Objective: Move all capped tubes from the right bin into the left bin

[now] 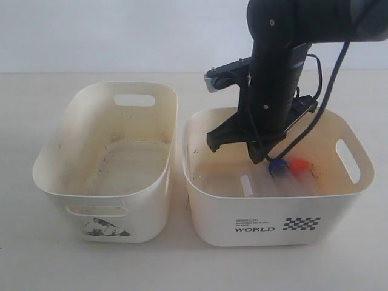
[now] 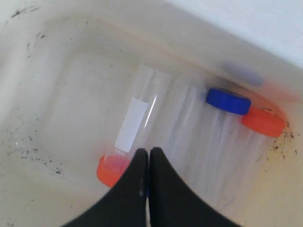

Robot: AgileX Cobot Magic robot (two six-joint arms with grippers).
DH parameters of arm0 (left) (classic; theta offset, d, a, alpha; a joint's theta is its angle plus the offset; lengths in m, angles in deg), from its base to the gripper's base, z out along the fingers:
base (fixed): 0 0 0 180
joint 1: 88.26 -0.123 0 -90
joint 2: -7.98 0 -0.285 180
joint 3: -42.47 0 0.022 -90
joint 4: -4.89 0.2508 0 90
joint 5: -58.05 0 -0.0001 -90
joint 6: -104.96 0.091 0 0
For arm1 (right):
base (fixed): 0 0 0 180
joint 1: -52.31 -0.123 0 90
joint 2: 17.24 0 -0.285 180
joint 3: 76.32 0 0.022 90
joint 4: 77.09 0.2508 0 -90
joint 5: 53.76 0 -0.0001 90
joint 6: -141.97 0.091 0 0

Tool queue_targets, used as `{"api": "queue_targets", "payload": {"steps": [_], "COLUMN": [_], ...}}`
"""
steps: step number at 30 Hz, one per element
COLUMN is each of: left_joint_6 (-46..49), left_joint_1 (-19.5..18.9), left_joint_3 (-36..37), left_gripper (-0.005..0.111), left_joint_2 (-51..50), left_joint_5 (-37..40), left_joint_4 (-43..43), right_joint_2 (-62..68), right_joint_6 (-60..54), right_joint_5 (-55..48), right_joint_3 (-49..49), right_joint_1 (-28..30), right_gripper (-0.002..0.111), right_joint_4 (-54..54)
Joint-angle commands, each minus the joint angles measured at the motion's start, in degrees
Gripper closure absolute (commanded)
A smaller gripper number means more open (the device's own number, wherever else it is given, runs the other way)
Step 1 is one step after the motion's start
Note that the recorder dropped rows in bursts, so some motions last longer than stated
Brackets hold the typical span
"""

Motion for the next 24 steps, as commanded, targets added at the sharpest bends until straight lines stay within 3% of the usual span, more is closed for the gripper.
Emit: {"api": "queue_targets", "payload": {"steps": [1,4,10,13,24], "left_joint_6": [-0.5,-0.5,-0.5,-0.5,-0.5], "left_joint_1": [0.0,0.0,0.0,0.0,0.0], "left_joint_3": [-0.2,-0.2,-0.2,-0.2,-0.2], "left_gripper": [0.102,0.102,0.102,0.102,0.102], "left_joint_2": [0.0,0.0,0.0,0.0,0.0], "left_joint_5": [0.0,0.0,0.0,0.0,0.0], "left_joint_4": [-0.2,-0.2,-0.2,-0.2,-0.2], "right_joint_2": [1.4,2.9,4.3,4.3,9.1], "right_joint_6": [0.2,2.5,5.0,8.3,15.9], "right_joint_5": [1.4,1.9,3.6,4.8,3.3], "right_joint_3": [0.4,0.4,0.4,0.4,0.4], "right_joint_1": [-0.2,-0.2,-0.2,-0.2,0.7], "right_gripper": [0.108,0.106,0.059,0.047,0.046], "right_joint_4": [-1.0,-1.0,-1.0,-1.1,-1.5]}}
